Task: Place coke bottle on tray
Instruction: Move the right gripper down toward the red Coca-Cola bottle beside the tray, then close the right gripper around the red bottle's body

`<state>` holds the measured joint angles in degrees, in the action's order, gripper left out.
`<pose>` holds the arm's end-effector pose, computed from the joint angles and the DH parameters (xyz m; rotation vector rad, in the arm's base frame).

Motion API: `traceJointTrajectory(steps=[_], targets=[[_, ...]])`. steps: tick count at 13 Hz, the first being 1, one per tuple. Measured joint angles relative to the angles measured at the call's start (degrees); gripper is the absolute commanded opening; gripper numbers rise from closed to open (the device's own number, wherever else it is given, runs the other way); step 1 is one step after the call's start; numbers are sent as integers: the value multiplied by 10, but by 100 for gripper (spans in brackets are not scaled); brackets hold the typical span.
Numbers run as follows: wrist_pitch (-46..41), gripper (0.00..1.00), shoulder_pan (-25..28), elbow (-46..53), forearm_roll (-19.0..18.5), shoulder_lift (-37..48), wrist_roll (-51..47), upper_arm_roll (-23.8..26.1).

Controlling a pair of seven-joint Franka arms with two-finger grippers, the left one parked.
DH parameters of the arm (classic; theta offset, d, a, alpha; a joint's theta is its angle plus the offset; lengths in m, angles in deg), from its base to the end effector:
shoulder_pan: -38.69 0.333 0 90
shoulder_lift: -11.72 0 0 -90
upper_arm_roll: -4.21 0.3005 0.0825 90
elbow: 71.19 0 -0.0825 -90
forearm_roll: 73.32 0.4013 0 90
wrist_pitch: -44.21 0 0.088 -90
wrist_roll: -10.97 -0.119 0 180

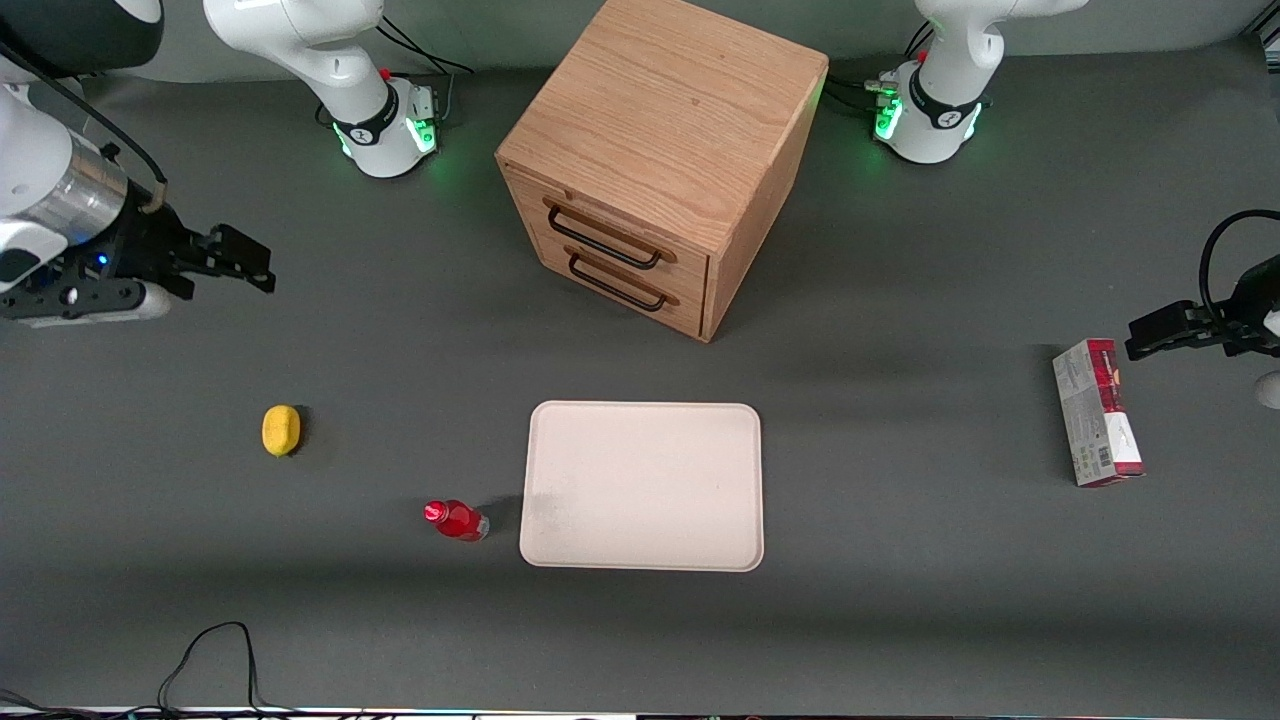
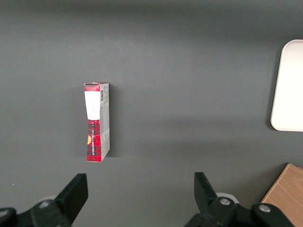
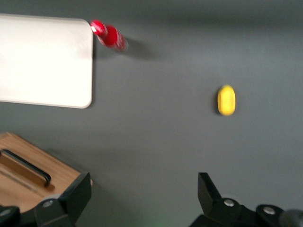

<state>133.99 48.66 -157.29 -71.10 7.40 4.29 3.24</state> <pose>0.5854 0.0978 0.5861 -3.1053 -0.0628 0.0251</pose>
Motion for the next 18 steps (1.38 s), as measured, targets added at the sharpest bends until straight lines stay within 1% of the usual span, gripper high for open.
traceJointTrajectory(steps=[3,6,8,11,15,16,18], targets=[[9,100,28,131,1,-134,-17,14],[79,100,66,229,1,-276,-49,19],[134,100,74,263,1,-347,-51,20],[186,100,80,279,-9,-403,-51,20],[216,100,88,284,-24,-445,-61,19],[217,100,88,285,-34,-450,-61,18],[216,100,86,286,-66,-450,-61,15]])
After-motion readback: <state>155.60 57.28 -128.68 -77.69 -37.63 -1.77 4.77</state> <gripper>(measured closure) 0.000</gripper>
